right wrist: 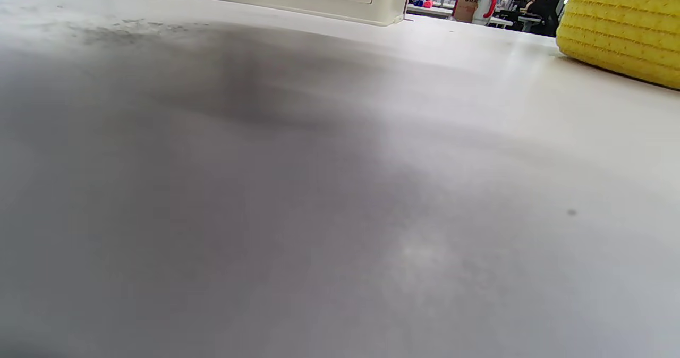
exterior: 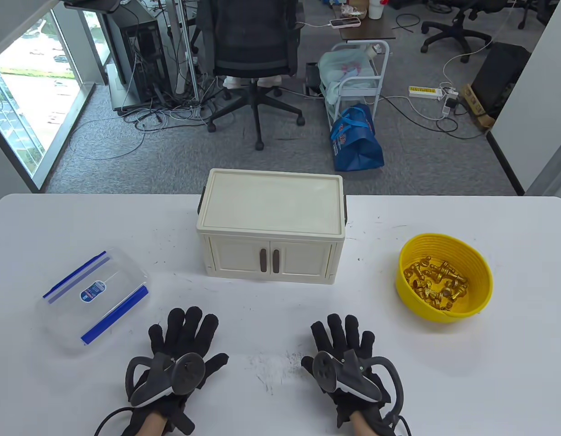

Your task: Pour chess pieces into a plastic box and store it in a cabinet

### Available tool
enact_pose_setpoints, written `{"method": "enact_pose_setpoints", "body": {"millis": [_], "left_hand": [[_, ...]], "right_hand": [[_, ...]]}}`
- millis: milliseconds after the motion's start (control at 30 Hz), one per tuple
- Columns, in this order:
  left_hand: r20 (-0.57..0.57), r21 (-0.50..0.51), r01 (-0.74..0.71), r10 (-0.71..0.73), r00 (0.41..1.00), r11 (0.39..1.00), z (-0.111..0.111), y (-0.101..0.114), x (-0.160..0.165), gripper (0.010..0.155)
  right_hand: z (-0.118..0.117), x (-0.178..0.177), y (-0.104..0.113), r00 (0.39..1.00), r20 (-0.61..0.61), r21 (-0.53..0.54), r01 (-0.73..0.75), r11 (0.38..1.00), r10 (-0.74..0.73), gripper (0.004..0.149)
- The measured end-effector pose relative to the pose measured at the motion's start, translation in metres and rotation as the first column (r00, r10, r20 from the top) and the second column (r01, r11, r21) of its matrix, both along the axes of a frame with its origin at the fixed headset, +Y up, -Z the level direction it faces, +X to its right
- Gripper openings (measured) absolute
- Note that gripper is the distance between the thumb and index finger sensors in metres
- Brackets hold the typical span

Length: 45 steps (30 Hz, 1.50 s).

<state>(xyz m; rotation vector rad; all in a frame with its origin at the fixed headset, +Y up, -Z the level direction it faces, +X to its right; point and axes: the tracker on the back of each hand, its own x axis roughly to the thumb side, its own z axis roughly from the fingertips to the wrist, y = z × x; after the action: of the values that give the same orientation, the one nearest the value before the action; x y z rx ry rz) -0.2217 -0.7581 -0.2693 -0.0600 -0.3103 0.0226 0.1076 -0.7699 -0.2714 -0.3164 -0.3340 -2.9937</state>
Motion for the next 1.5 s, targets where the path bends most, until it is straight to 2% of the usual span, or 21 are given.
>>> {"method": "enact_pose_setpoints", "body": {"millis": [133,333,533,600,667,767,833,900,1033,1100,1200,1367,1500], "left_hand": [[0.002,0.017,-0.008,0.008,1.000,1.000,0.002,0.003,-0.001,0.081],[0.005,0.029,-0.019,0.018,1.000,0.999,0.003,0.006,-0.002,0.081],[0.000,0.036,-0.044,0.044,0.999,0.998,0.004,0.010,-0.004,0.081],[-0.006,0.037,-0.040,0.041,0.999,0.999,0.003,0.010,-0.006,0.081],[-0.013,0.033,-0.038,0.038,0.999,0.999,0.003,0.009,-0.007,0.080],[-0.028,0.022,-0.036,0.037,0.999,0.999,0.001,0.008,-0.010,0.080],[-0.037,0.017,-0.033,0.033,0.999,0.999,0.000,0.007,-0.012,0.080],[-0.041,0.011,-0.028,0.028,0.999,1.000,-0.001,0.007,-0.013,0.080],[-0.054,0.005,-0.029,0.029,0.998,1.000,-0.002,0.007,-0.016,0.080],[-0.063,-0.003,-0.030,0.029,0.998,1.000,-0.003,0.006,-0.018,0.080],[-0.077,-0.021,-0.038,0.037,0.996,0.999,-0.006,0.003,-0.021,0.080],[-0.093,-0.041,-0.037,0.033,0.995,0.998,-0.008,0.000,-0.025,0.079],[-0.089,-0.038,-0.038,0.034,0.995,0.999,-0.008,0.000,-0.025,0.079]], "right_hand": [[0.001,-0.004,0.008,1.000,-0.007,0.015,0.007,1.000,-0.007,0.076],[-0.008,-0.021,0.038,1.000,-0.004,0.017,-0.027,0.999,0.027,0.076],[-0.038,-0.045,0.087,0.997,0.064,0.039,0.031,0.999,-0.033,0.078],[-0.051,-0.054,0.102,0.993,0.103,0.077,0.056,0.996,-0.063,0.079],[-0.064,-0.060,0.111,0.981,0.149,0.096,0.110,0.989,-0.123,0.077],[-0.087,-0.067,0.121,0.940,0.239,0.066,0.235,0.970,-0.244,0.072],[-0.105,-0.070,0.123,0.899,0.313,0.004,0.323,0.946,-0.308,0.069],[-0.119,-0.071,0.120,0.861,0.370,-0.015,0.380,0.925,-0.348,0.067],[-0.149,-0.078,0.107,0.803,0.444,-0.057,0.469,0.882,-0.398,0.064],[-0.160,-0.082,0.097,0.750,0.487,-0.061,0.540,0.840,-0.447,0.063],[-0.168,-0.084,0.087,0.704,0.529,-0.102,0.608,0.788,-0.474,0.062],[-0.174,-0.085,0.079,0.634,0.580,-0.071,0.665,0.743,-0.512,0.060],[-0.174,-0.091,0.077,0.647,0.593,-0.064,0.630,0.774,-0.478,0.058]]}}
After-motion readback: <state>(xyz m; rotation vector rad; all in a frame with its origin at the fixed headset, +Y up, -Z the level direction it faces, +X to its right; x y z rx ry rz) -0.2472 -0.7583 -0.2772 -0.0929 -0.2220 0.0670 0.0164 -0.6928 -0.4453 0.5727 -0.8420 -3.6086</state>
